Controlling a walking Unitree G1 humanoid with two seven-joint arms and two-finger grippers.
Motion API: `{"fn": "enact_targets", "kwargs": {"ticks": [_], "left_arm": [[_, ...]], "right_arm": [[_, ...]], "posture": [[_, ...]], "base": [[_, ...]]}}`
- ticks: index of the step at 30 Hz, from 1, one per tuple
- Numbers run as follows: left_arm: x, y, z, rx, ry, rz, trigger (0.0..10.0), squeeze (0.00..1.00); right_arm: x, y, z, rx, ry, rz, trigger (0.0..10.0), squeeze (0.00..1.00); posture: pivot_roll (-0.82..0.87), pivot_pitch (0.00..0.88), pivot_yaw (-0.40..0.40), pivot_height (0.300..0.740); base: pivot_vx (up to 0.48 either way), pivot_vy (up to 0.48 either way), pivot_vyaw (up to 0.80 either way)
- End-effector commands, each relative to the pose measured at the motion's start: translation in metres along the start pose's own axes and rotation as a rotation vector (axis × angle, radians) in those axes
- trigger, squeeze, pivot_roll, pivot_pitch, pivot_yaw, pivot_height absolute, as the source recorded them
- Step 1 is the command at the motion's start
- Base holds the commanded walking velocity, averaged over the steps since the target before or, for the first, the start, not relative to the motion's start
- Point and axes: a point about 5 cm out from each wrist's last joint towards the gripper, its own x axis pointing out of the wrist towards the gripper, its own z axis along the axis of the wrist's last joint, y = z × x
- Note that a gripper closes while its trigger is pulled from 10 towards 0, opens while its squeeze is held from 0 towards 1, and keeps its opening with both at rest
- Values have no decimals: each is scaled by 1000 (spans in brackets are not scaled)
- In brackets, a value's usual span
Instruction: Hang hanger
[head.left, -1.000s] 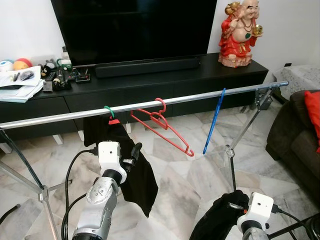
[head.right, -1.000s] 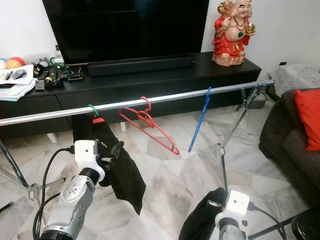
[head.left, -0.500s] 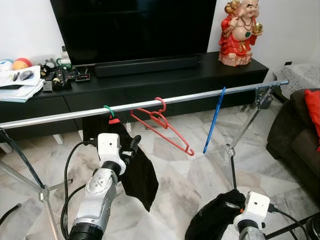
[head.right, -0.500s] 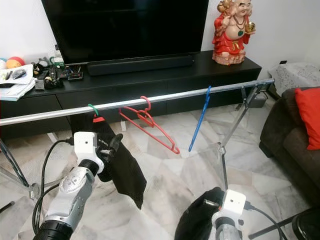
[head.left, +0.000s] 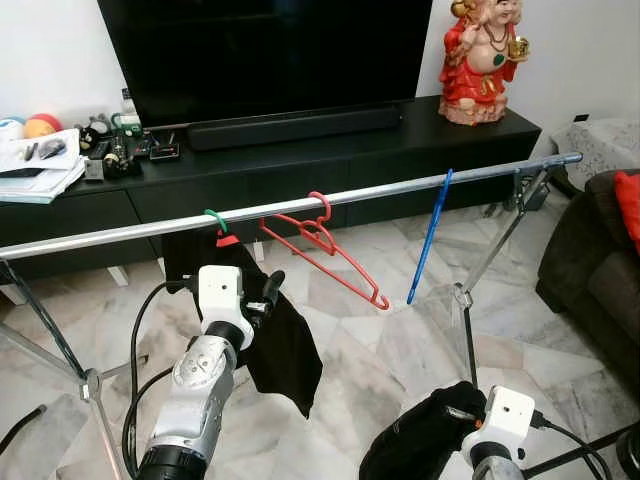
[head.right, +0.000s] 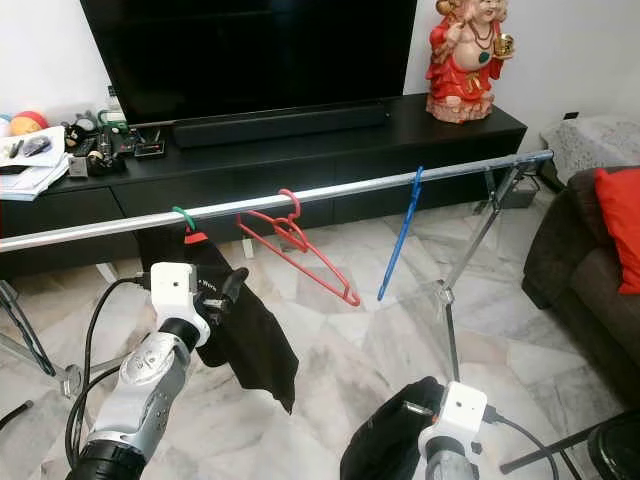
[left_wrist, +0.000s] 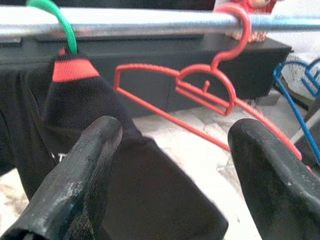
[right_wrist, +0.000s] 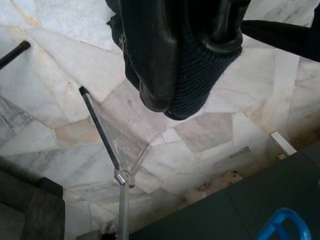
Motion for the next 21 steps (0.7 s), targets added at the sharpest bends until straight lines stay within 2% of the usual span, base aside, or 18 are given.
{"fn": "enact_targets", "kwargs": {"ticks": [1, 9, 14, 21], "left_arm": [[-5, 1, -3, 19, 25, -21, 10000, 0], [-6, -2, -4, 23, 36, -49, 10000, 0], [-8, -6, -5, 20, 38, -78, 10000, 0], [-8, -9, -4, 20, 39, -105, 10000, 0]], "right_arm": [[-2, -2, 0, 11, -19, -16, 10000, 0], [-3, 0, -2, 17, -17, -19, 10000, 0], [-3, 0, -3, 19, -13, -22, 10000, 0], [-2, 1, -1, 24, -18, -24, 10000, 0]], "posture": [[-44, 77, 72, 740], [-44, 59, 81, 740], [-43, 48, 88, 740], [-42, 32, 95, 740]], "base": [[0, 0, 0], [0, 0, 0], [255, 0, 0], [73, 0, 0]]}}
